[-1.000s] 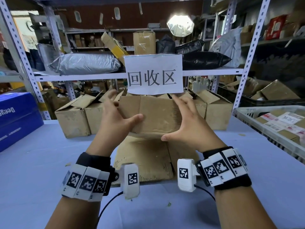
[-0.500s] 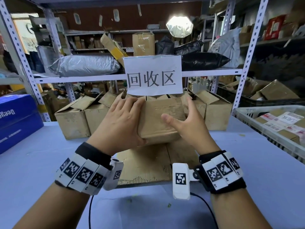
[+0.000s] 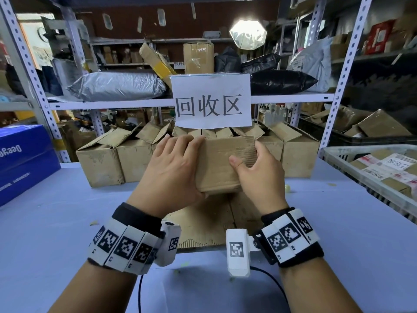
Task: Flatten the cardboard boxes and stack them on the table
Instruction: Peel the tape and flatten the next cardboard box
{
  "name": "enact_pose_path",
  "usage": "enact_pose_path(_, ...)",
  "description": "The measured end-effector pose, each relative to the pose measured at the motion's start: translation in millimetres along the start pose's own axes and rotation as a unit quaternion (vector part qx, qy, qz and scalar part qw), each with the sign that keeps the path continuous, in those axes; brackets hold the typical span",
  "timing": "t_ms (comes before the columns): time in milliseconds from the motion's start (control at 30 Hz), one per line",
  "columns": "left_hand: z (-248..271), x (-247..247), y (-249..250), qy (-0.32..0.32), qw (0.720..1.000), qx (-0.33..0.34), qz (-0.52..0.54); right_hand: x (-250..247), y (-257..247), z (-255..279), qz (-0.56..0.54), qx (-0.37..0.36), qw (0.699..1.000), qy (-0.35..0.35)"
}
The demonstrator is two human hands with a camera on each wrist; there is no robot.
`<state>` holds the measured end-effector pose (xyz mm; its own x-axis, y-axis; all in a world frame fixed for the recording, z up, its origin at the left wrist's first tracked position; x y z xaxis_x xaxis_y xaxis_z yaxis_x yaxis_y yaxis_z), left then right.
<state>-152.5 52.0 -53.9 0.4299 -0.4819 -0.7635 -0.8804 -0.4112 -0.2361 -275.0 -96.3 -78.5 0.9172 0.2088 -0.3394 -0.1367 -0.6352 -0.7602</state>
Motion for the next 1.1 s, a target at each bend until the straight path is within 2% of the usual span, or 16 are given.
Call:
enact_pose_path(267, 1.7, 0.5, 1.1, -0.003, 1.000, -0.017, 0.017, 0.5, -3.3, 0.6, -0.011, -0.005, 0.999, -0.035)
enact_pose_path(500, 5.5, -1.7, 1.7, 0.002, 1.000, -0.023, 0.014, -4.5, -4.0, -4.0, -0.019, -0.006, 1.000, -0.014)
enact_pose_path(767, 4.8, -2.5, 3.5, 0.006, 0.999, -0.030, 0.014, -0.6, -4.4, -1.7, -0.008, 0.000, 0.999, -0.033)
enact_pose_path(933, 4.9, -2.8, 4.6, 0.013, 1.000, -0.026, 0.011, -2.4, -4.4, -4.9, 0.011, 0.012, 1.000, -0.004)
enact_pose_path(1100, 5.8, -2.5, 4.9, 0.017, 0.999, -0.032, 0.024, -6.3, -2.5, -10.5, -0.007, 0.006, 1.000, -0.021)
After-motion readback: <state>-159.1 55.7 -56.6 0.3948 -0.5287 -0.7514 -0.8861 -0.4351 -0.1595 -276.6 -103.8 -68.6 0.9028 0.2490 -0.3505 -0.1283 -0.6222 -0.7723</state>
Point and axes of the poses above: each hand's wrist, its own z-axis away from the middle knuckle, its own x-axis out of the palm, y = z × x, the point moved 6 cm from there along -z, towards the middle knuckle, and after that the axes turned 7 degrees about -z, right-handed, at the moved point
